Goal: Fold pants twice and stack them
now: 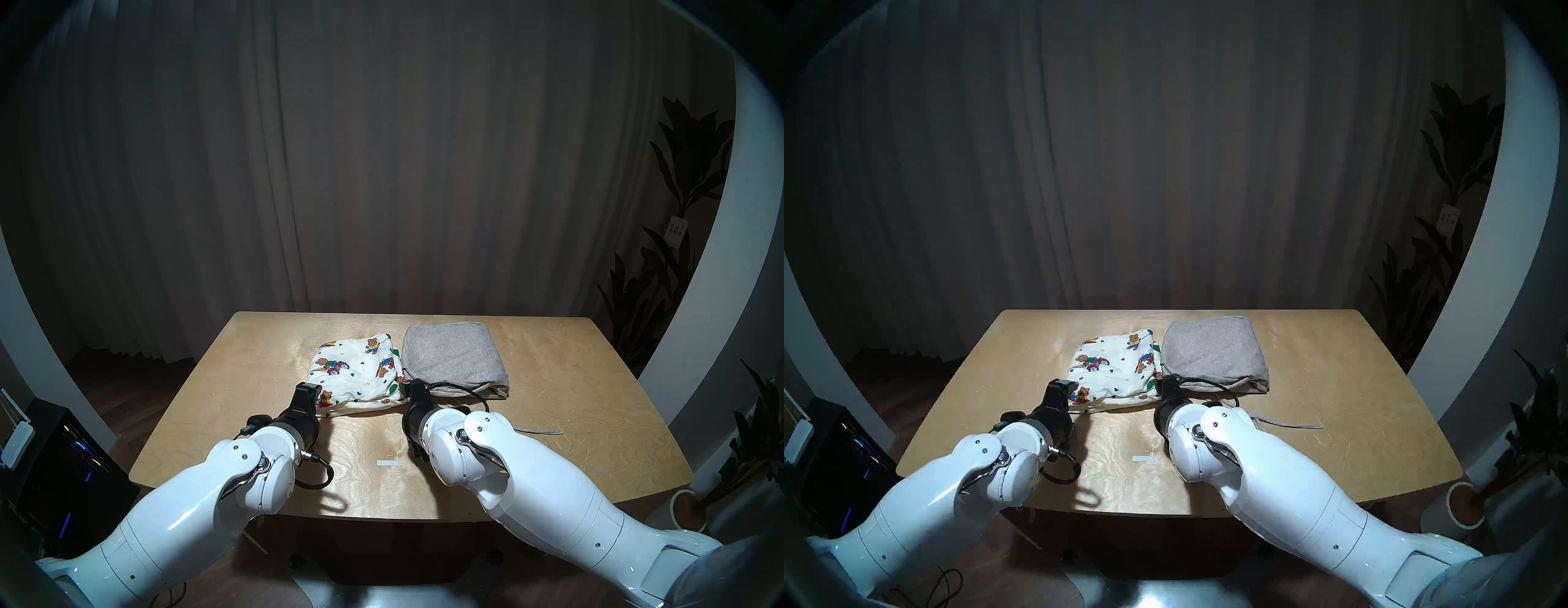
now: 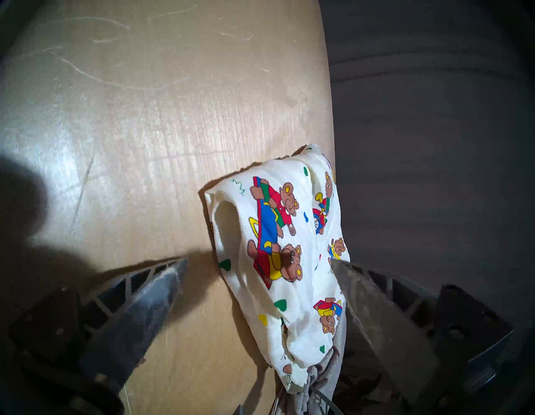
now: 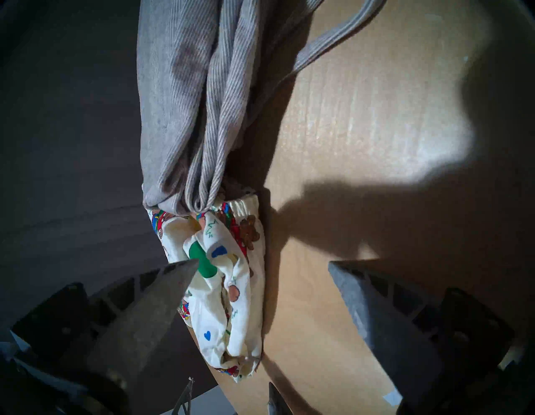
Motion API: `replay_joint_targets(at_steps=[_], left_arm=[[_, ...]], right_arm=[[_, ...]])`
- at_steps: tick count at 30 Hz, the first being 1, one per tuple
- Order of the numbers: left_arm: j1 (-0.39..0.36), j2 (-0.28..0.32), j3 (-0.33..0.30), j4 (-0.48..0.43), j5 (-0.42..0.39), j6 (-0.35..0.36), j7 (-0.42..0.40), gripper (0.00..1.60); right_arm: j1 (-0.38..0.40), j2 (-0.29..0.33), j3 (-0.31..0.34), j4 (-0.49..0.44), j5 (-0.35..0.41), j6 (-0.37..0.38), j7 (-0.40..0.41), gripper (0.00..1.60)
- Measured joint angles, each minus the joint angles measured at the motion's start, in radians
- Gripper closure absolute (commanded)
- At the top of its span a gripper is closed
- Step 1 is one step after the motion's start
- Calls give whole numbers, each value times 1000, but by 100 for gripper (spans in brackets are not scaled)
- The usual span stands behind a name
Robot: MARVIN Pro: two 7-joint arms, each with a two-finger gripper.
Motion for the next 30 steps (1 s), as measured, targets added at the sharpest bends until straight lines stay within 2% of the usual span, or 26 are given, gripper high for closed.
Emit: replay_joint_targets(at_steps=[19,30], left_arm=[[-90,-18,-10,120,-44,123,-12,0],[-131,-29,-1,178,-37,180,-34,0]], right_arm=[[113,-125,-44,202,-19,25,36,0],[156,-176,-53,288,-15,30,64,0]])
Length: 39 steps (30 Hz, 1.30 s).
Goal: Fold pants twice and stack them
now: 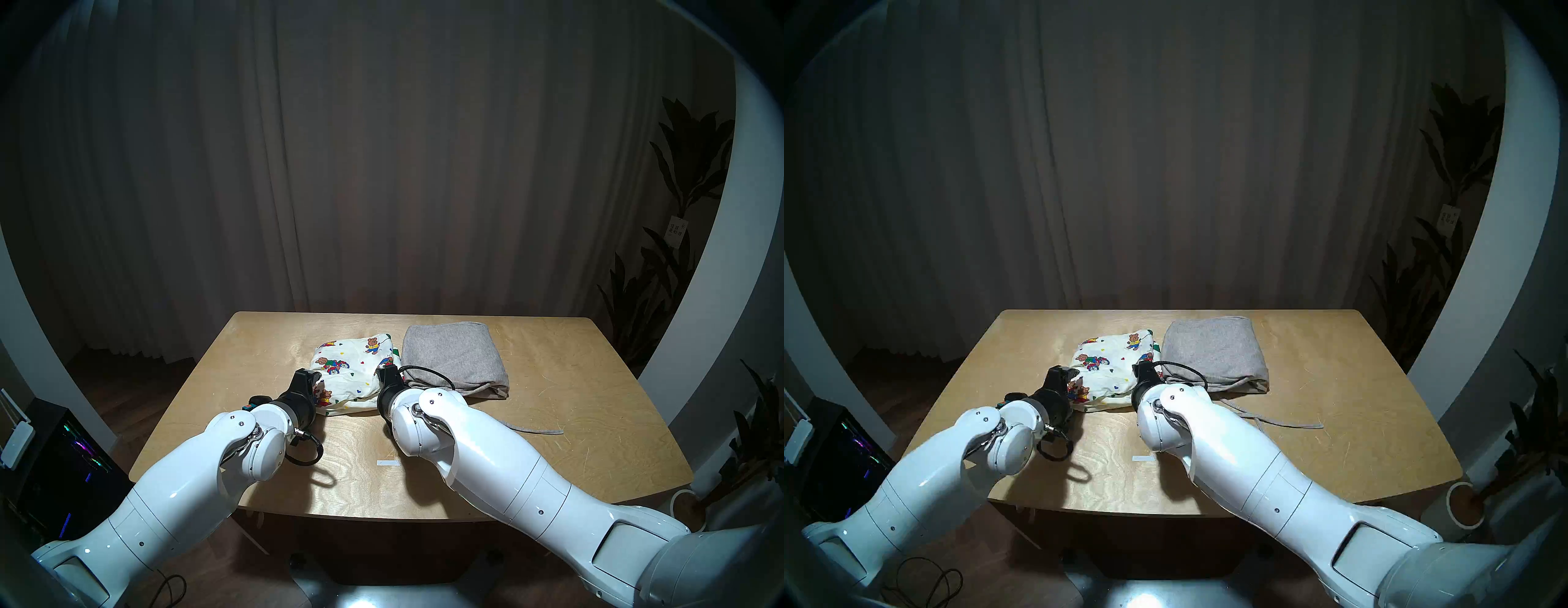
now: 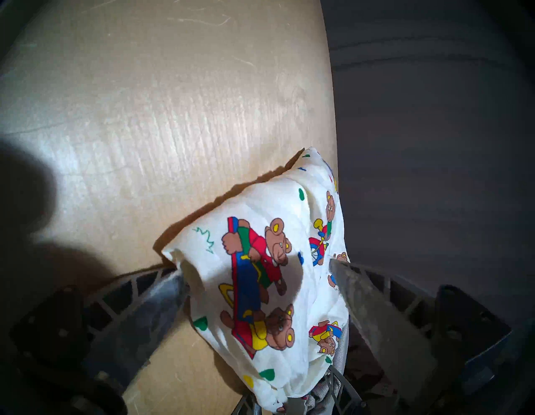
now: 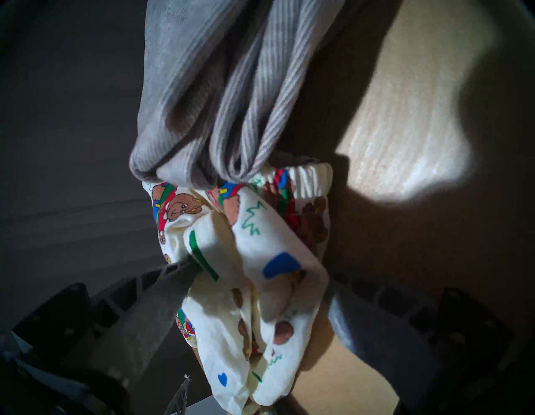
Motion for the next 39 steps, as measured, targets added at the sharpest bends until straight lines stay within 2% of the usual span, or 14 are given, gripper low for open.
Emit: replay_joint_targets(at_steps=[6,15,30,39], left_arm=[[-11,-4,10,18,15,16,-18,0],[-9,-7,13,20,23,17,-30,0],[-8,-24,25,26,46,-4,-50,0],[-17,-35,35,33,58,-11,-53,0]], right_arm=[[6,-4,-2,8,6,7,13,0],[-24,44,-13,-56,7,14,23,0],[-75,105,-47,-55,-33,78,254,0],[-78,124,-57,-29,-46,119,356,0]])
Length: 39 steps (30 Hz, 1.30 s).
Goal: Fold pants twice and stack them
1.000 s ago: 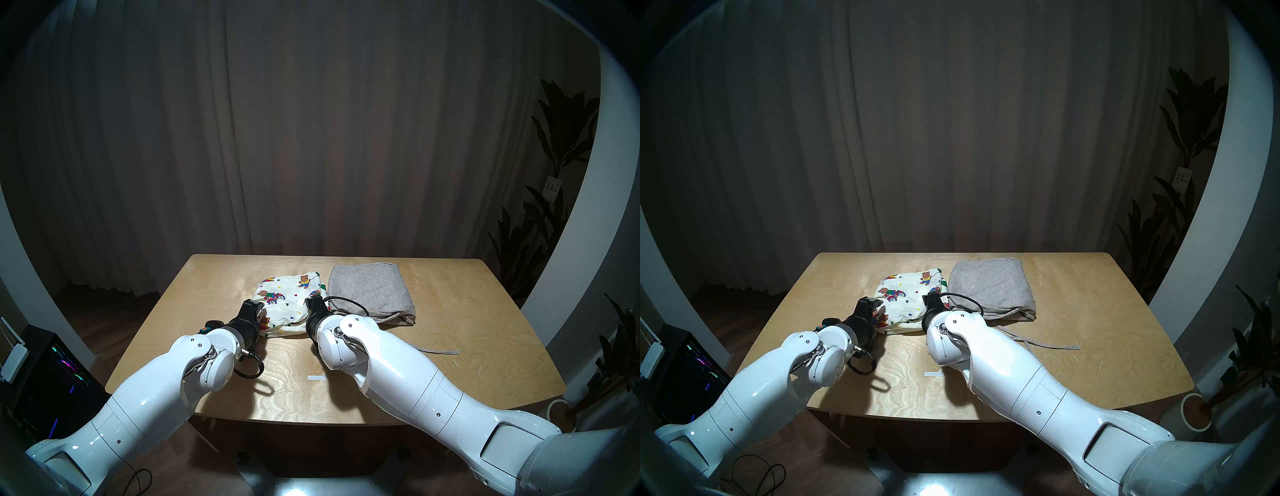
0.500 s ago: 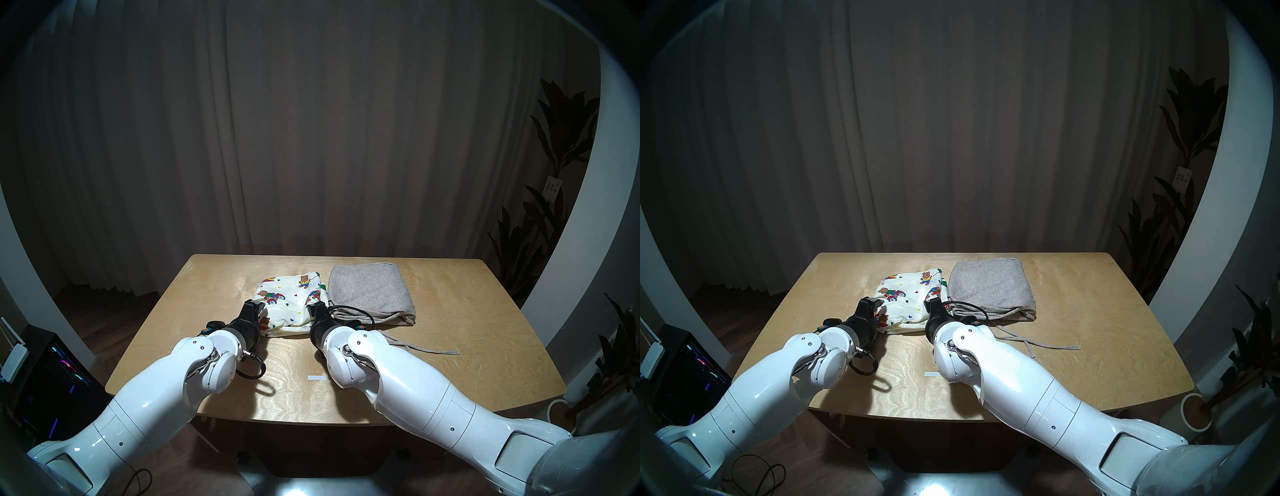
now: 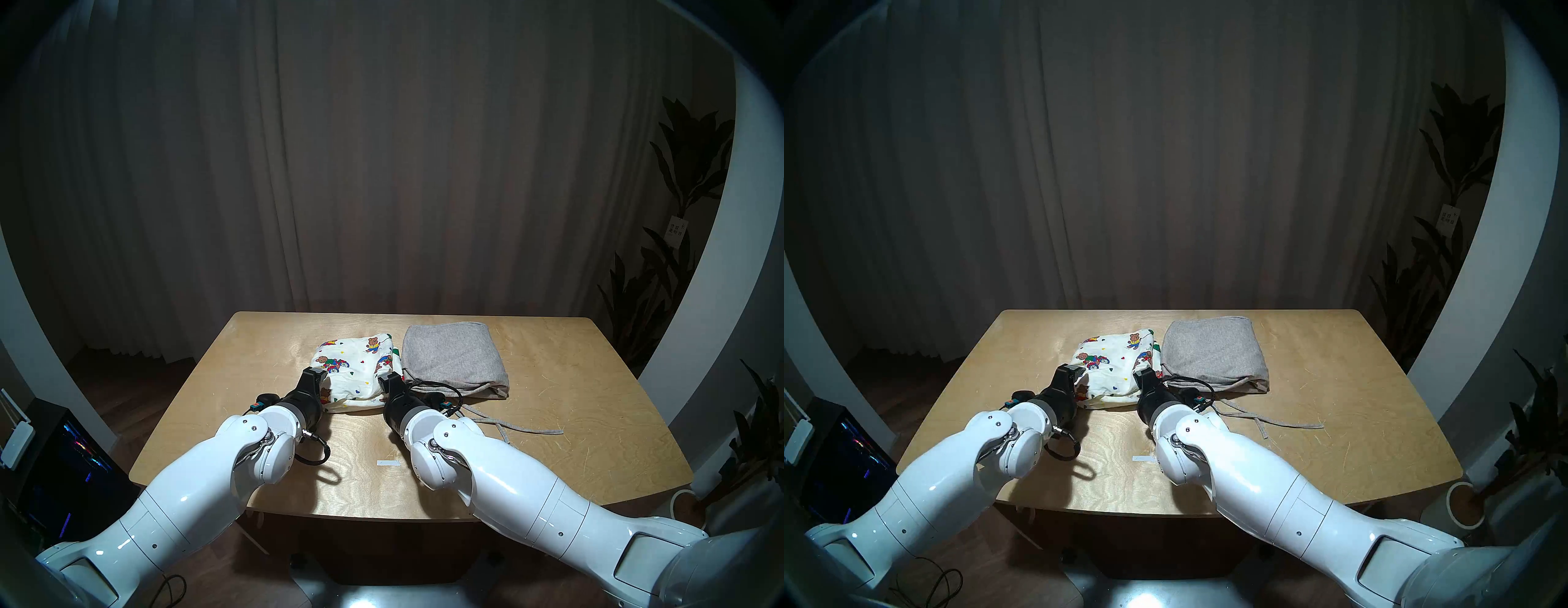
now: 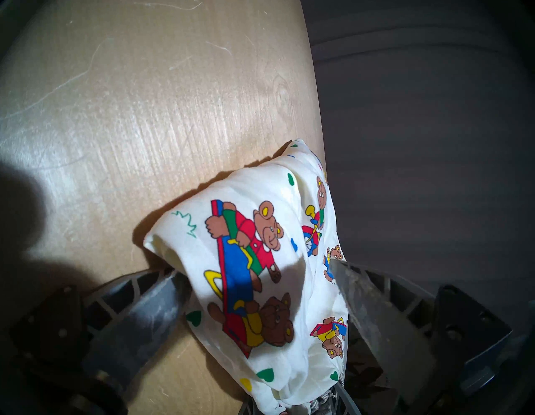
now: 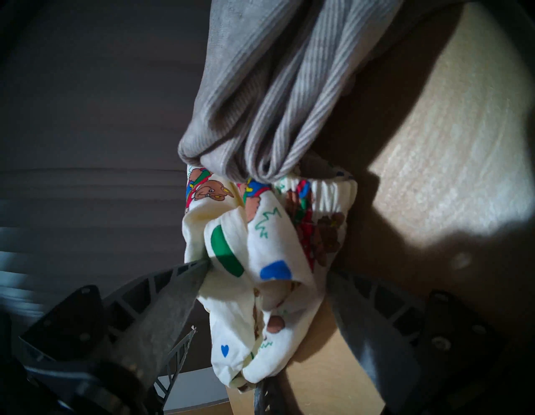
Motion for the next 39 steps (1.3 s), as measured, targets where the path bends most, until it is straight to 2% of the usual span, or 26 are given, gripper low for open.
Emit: replay_joint_targets(at_steps=[7,26,39], left_arm=[[-7,-7,7,3,8,-6,6,0],[-17,-17,20,-6,13,-14,32,0],[-17,-28,24,-6,18,-28,40,0]], right_arm=[[-11,34,-10,-8,-21,17,56,0],[-27,105,-32,-36,-70,50,139,0],[0,76,-20,8,-33,58,136,0]])
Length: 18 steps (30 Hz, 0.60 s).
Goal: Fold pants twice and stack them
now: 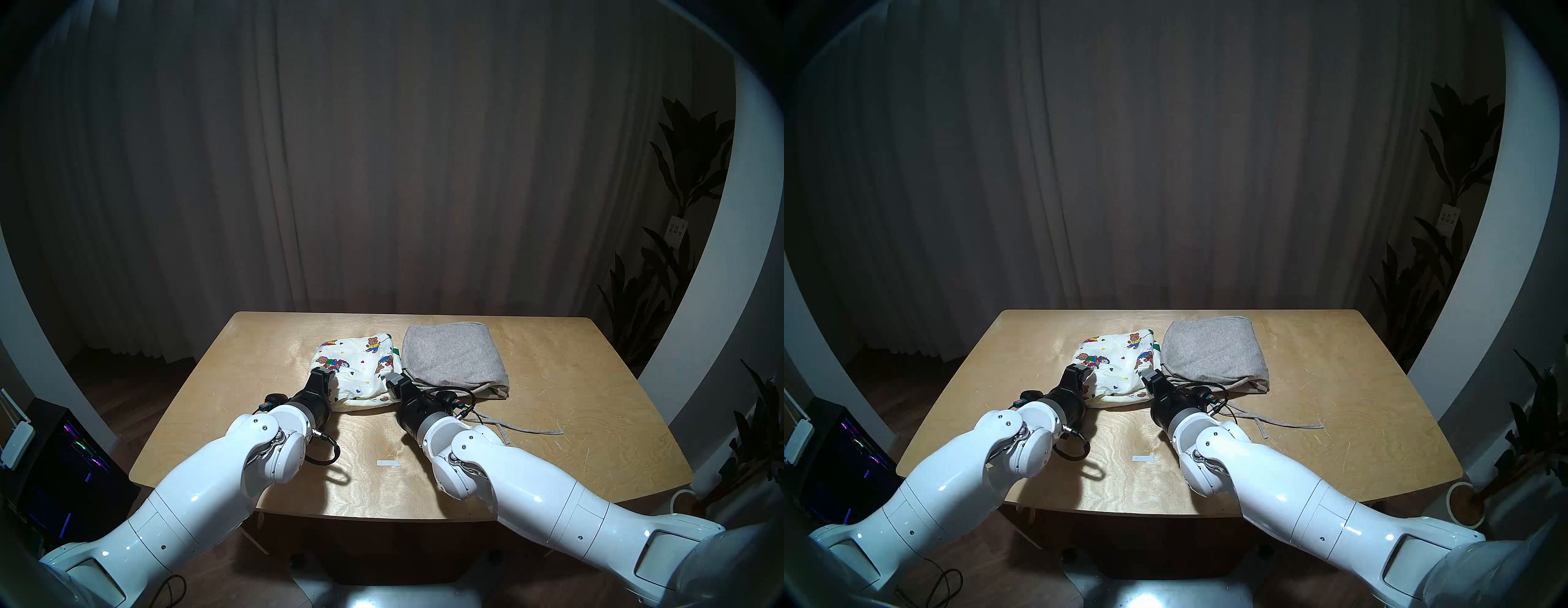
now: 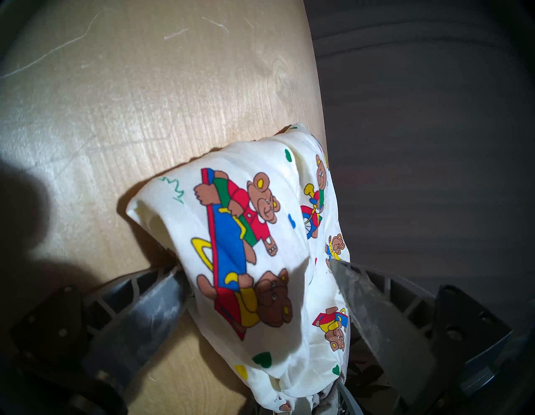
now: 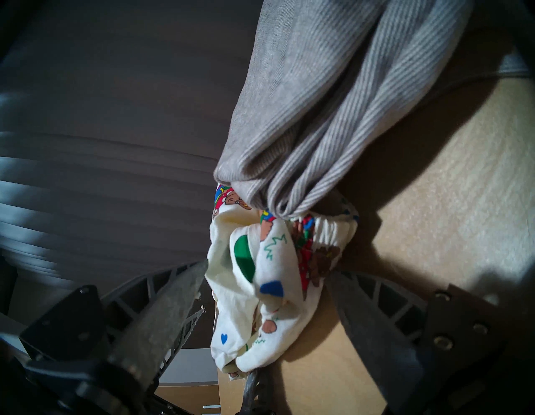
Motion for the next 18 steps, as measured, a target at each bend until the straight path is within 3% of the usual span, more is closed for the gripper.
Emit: replay_joint_targets(at_steps=[14,15,16,17,18], left_arm=[[-7,-12,-2,43,2,14,-73,0],[-7,-12,-4,48,2,18,-84,13],[-6,-12,-4,50,2,21,-88,27],[-6,-12,-5,52,2,22,-92,27],[-6,-12,-5,54,2,24,-95,61]], right_arm=[[47,-47,-4,71,11,11,-5,0],[52,-53,-5,80,12,11,-4,0],[54,-56,-5,84,12,11,-4,11],[56,-58,-5,87,12,11,-4,11],[58,-60,-6,91,12,11,-4,29]])
